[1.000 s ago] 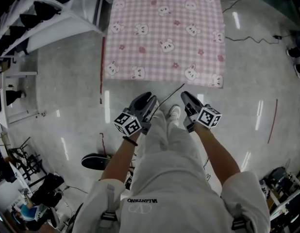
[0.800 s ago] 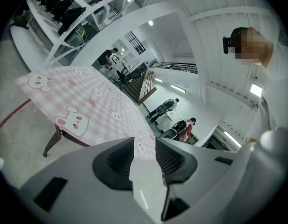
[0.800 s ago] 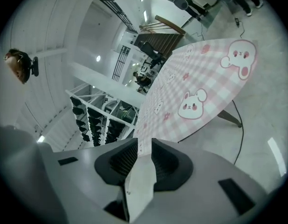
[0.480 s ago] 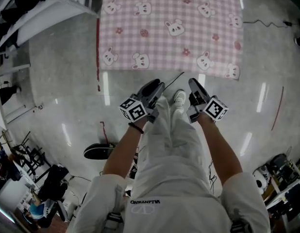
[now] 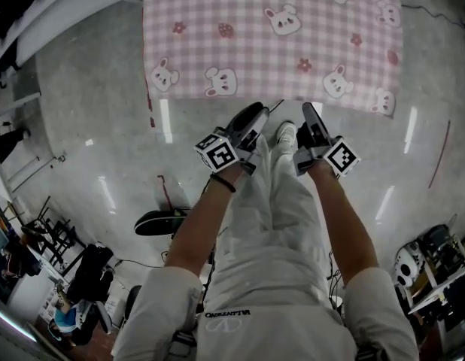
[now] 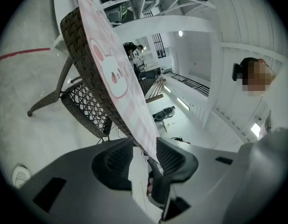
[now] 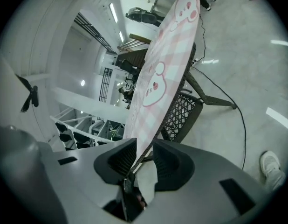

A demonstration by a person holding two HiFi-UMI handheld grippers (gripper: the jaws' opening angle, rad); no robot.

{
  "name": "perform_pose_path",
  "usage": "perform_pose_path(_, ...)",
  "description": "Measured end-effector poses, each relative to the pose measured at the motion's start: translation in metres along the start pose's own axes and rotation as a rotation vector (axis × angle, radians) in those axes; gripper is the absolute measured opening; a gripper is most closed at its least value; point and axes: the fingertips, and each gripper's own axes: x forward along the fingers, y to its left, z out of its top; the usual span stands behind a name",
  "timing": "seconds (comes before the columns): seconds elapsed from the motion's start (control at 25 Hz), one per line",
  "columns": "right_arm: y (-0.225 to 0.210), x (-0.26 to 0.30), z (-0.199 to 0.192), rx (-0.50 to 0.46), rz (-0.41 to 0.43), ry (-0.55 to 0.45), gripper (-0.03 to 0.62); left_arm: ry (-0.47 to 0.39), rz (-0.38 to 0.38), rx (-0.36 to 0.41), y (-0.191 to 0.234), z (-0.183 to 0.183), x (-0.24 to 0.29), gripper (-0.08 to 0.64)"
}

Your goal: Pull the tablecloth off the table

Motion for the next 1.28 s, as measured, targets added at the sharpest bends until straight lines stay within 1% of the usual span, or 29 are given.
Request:
perform_pose_path(0.08, -0.004, 0.003, 0.001, 0.018, 0.004, -0.020, 0.118, -0.006, -0.006, -0.023, 0.001, 0.002, 0.003, 0.138)
perform_pose_path(0.24, -0.009, 0.012, 0.008, 0.045, 0.033, -0.058, 0.118, -0.016, -0.023, -0.028, 0.011, 0.004, 0.010, 0.138)
perform_pose_path(0.4, -0.018, 0.012, 0.016, 0.078, 0.042, -0.098, 0.118, -0.064, -0.050, -0.076, 0.019, 0.007, 0.013, 0.138)
perform_pose_path(0.56, -0.015, 0.017, 0.022, 0.089, 0.064, -0.117, 0.114, -0.133, -0.088, -0.143, 0.022, 0.018, 0.016, 0.137)
perform_pose_path(0.6, -0.015, 0.017, 0.023, 0.088, 0.066, -0.120, 0.114, -0.145, -0.093, -0.146, 0.022, 0.021, 0.017, 0.137)
perform_pose_path(0.72, -0.017, 0.019, 0.026, 0.084, 0.073, -0.126, 0.102, -0.169, -0.103, -0.154, 0.022, 0.025, 0.020, 0.098)
perform_pose_path(0.84, -0.016, 0.023, 0.027, 0.091, 0.078, -0.137, 0.072, -0.198, -0.104, -0.181, 0.025, 0.029, 0.021, 0.029)
perform_pose_path(0.92, -0.014, 0.023, 0.027, 0.100, 0.083, -0.145, 0.053, -0.211, -0.113, -0.212, 0.026, 0.030, 0.020, 0.008)
perform_pose_path(1.0, -0.012, 0.022, 0.027, 0.116, 0.097, -0.153, 0.032, -0.227, -0.135, -0.246, 0.024, 0.029, 0.019, 0.005)
perform_pose_path(1.08, -0.009, 0.019, 0.027, 0.135, 0.122, -0.161, 0.015, -0.238, -0.154, -0.251, 0.021, 0.029, 0.019, 0.005)
perform_pose_path(1.16, -0.006, 0.017, 0.028, 0.145, 0.137, -0.167, 0.012, -0.238, -0.155, -0.243, 0.020, 0.030, 0.019, 0.003)
perform_pose_path(1.28, 0.000, 0.014, 0.027, 0.148, 0.126, -0.169, 0.012, -0.229, -0.139, -0.243, 0.018, 0.028, 0.017, 0.003)
